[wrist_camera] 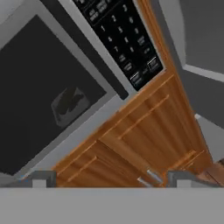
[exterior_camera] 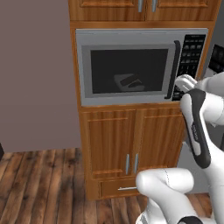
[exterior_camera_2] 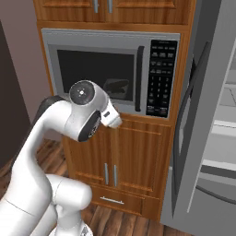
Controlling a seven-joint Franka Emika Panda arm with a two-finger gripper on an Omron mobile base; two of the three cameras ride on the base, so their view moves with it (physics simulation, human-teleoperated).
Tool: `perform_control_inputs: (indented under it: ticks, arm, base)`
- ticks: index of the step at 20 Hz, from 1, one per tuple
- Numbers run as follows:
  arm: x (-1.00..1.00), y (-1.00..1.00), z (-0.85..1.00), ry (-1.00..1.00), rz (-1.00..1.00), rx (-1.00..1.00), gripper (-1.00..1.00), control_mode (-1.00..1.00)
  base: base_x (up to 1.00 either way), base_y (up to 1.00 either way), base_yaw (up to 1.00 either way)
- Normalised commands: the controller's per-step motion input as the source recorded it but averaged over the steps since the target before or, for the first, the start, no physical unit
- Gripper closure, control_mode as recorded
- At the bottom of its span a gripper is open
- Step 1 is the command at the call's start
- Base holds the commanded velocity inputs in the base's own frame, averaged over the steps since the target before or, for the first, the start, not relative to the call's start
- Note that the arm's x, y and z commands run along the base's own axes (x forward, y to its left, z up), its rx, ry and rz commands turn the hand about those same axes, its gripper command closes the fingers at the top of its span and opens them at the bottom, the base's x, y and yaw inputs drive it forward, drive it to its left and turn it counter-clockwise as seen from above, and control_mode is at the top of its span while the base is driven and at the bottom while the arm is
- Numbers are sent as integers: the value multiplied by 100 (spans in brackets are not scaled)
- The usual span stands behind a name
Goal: Place the tupperware containing the chicken drumstick and corn meal in the microwave. Close the microwave door and press the start button to reheat the meal.
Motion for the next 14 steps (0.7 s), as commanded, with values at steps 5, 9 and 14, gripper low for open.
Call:
perform_control_inputs:
  ticks: [5, 9, 14]
  arm:
    - [-8, -35, -5, -8, -17, 43, -100, -100]
    - [0, -10, -3, 0, -13, 18, 100, -100]
    - [1, -28, 0, 0, -4, 16, 100, -100]
  base:
    - [0, 0, 0]
    - [0, 0, 0]
    - [0, 0, 0]
